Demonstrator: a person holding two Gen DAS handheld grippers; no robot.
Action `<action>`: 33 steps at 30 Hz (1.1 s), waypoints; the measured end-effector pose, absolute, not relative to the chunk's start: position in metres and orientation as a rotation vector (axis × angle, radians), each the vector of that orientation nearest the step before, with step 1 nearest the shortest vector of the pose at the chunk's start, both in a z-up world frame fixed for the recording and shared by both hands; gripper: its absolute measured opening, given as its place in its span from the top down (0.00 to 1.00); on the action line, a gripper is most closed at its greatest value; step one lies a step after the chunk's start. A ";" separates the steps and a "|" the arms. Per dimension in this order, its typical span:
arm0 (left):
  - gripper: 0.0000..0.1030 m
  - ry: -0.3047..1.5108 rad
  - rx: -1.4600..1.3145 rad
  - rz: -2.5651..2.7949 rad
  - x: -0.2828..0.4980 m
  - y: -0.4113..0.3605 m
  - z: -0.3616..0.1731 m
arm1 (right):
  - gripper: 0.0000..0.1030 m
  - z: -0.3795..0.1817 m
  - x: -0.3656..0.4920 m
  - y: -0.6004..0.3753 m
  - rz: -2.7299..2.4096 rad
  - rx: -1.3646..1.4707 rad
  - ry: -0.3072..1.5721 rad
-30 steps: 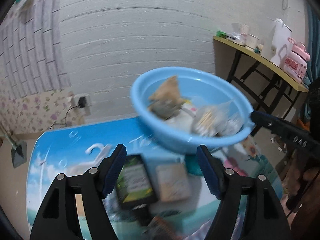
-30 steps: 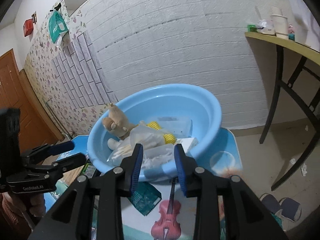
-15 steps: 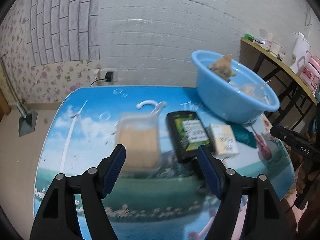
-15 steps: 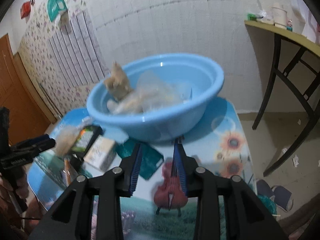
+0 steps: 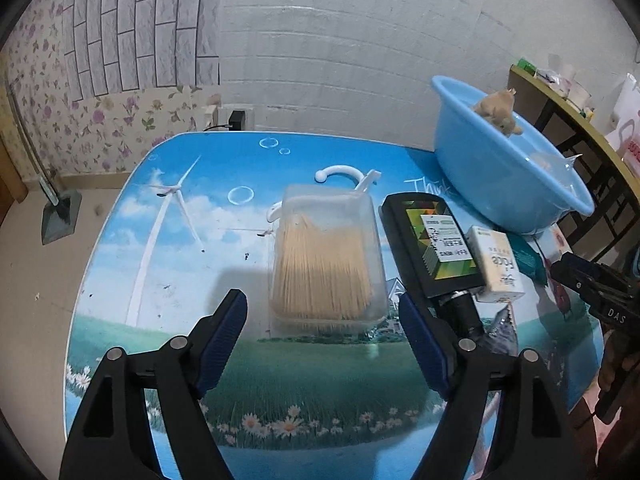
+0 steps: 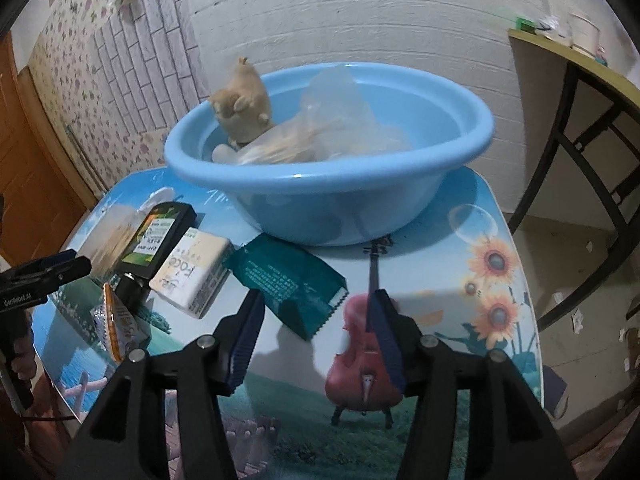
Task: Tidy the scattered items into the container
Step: 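Grasp the clear toothpick box with the left tool while the right tool reaches the dark green packet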
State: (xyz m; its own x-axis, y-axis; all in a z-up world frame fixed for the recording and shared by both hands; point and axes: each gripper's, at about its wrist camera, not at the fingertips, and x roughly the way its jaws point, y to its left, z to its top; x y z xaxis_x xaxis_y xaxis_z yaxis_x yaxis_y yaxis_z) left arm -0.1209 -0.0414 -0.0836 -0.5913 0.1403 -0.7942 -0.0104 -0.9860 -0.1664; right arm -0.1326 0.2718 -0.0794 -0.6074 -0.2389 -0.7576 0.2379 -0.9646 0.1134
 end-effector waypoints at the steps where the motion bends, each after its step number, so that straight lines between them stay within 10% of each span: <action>1: 0.24 -0.213 -1.382 2.719 -0.123 -0.041 -0.085 | 0.47 -0.081 -0.134 0.269 -2.597 1.231 0.021; 16: 0.24 -0.132 -1.435 2.699 -0.150 -0.037 -0.096 | 0.32 -0.095 -0.162 0.239 -2.508 1.286 0.258; 22: 0.41 -0.097 -1.408 2.696 -0.147 -0.034 -0.095 | 0.31 -0.099 -0.169 0.233 -2.452 1.290 0.231; 27: 0.41 -0.095 -1.414 2.701 -0.136 -0.033 -0.094 | 0.58 -0.095 -0.156 0.234 -2.440 1.268 0.242; 33: 0.41 -0.095 -1.432 2.710 -0.119 -0.035 -0.092 | 0.63 -0.091 -0.131 0.244 -2.424 1.275 0.145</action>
State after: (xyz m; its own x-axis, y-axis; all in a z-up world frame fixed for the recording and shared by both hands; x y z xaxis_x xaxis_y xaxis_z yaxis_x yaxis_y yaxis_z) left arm -0.1186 -0.0350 -0.0921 -0.5614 0.0950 -0.8221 -0.0374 -0.9953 -0.0894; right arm -0.1315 0.2445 -0.0906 -0.5059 -0.2962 -0.8101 0.3904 -0.9161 0.0912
